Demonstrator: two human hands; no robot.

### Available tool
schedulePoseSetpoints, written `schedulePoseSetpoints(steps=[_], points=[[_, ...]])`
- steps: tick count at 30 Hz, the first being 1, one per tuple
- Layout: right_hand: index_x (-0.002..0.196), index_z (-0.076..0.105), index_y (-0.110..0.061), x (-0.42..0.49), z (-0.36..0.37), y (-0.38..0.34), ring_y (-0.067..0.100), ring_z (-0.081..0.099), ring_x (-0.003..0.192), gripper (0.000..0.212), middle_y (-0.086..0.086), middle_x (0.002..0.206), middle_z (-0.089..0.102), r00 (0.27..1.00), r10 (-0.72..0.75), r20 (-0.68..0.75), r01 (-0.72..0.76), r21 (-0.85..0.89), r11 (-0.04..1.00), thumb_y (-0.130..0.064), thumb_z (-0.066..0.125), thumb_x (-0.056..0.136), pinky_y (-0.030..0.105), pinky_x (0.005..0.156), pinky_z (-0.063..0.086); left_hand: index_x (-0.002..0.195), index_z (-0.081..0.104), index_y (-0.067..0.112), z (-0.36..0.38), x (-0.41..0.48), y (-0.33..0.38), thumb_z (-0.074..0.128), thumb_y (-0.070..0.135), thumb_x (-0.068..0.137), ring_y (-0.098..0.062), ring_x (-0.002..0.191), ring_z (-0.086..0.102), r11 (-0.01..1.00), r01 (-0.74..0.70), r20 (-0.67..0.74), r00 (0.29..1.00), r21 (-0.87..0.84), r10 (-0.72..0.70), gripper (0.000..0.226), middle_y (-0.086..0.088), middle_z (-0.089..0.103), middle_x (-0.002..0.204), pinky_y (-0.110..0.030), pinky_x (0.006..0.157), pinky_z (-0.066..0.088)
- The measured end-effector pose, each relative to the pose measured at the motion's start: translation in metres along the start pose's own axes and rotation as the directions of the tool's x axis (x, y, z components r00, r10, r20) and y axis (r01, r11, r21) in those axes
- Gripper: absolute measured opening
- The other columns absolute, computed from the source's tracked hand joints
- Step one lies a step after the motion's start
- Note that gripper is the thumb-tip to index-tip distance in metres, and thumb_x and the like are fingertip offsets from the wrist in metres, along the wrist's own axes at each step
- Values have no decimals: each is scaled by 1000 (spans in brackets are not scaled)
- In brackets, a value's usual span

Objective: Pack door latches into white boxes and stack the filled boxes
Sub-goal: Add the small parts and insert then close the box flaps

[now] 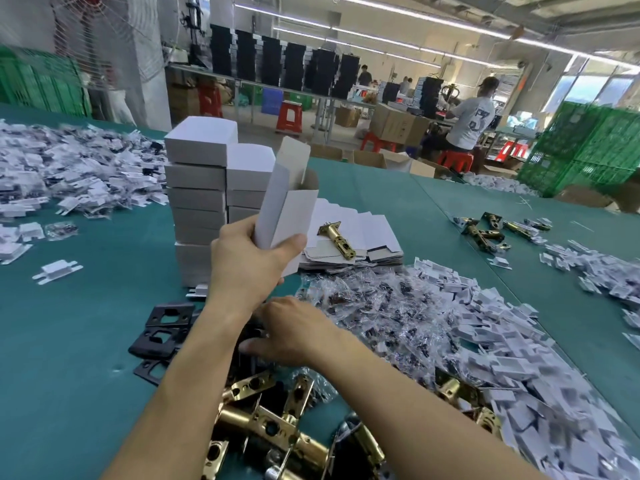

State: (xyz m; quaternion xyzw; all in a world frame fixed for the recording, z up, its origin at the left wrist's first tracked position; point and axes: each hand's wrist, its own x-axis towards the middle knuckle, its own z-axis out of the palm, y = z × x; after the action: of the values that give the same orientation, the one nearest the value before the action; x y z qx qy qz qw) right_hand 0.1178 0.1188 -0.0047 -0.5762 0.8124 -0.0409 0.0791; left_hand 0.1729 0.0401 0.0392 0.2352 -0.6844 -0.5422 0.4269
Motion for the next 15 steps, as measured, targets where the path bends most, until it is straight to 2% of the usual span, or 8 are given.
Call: schedulePoseSetpoints(steps=[2, 6, 8, 10, 12, 13, 15], points=[[119, 61, -15, 2, 7, -4, 33, 58, 103, 48, 12, 108, 63, 999, -28, -14, 29, 13, 1000, -49, 70, 85, 38, 80, 45, 73, 64, 40, -1, 0, 1, 89, 28, 72, -9, 67, 70, 1000, 1, 1, 1000, -4, -1, 28, 12, 70, 78, -31, 47, 59], [116, 65, -21, 1, 12, -4, 31, 54, 106, 48, 8, 115, 60, 989, -74, -128, 77, 25, 997, -44, 79, 77, 42, 90, 48, 73, 64, 41, 0, -1, -1, 89, 28, 72, -5, 63, 69, 1000, -1, 5, 1000, 1, 1, 28, 13, 69, 77, -30, 46, 58], [112, 67, -21, -1, 11, -2, 28, 56, 104, 43, 7, 113, 62, 988, -68, -141, 86, 121, 989, -37, 82, 75, 43, 89, 49, 73, 64, 41, 1, -1, -1, 89, 28, 72, -1, 64, 68, 1000, -6, 8, 1000, -4, 6, 29, 14, 68, 77, -29, 46, 58], [102, 66, -16, -4, 6, 0, 25, 61, 95, 30, 6, 103, 66, 994, -26, -107, 59, 311, 949, -26, 80, 77, 45, 84, 52, 74, 66, 40, 1, 0, -1, 90, 27, 72, -8, 65, 70, 1000, -4, 5, 1000, -28, 4, 27, 13, 70, 76, -31, 47, 59], [100, 59, -13, -9, -1, 6, 24, 63, 84, 21, 6, 95, 67, 998, 39, -55, -7, 495, 869, -19, 73, 85, 49, 82, 54, 77, 69, 38, 0, 1, -3, 90, 27, 72, -12, 68, 71, 998, -14, 4, 1000, -60, 14, 25, 11, 72, 77, -32, 50, 59], [104, 54, -11, -14, -6, 13, 27, 66, 83, 21, 9, 97, 67, 995, 90, -32, -52, 612, 789, -17, 69, 90, 50, 80, 56, 79, 70, 37, 0, 1, -3, 90, 27, 72, -12, 70, 71, 998, -24, 11, 1000, -65, 24, 23, 11, 72, 77, -33, 52, 60], [108, 45, -11, -28, -19, 28, 34, 71, 77, 17, 16, 99, 68, 981, 195, -5, -103, 836, 539, -14, 59, 98, 45, 67, 60, 82, 72, 35, 1, 1, -4, 90, 28, 72, -12, 75, 71, 996, -46, 41, 998, -77, 49, 22, 10, 74, 80, -34, 59, 61]])
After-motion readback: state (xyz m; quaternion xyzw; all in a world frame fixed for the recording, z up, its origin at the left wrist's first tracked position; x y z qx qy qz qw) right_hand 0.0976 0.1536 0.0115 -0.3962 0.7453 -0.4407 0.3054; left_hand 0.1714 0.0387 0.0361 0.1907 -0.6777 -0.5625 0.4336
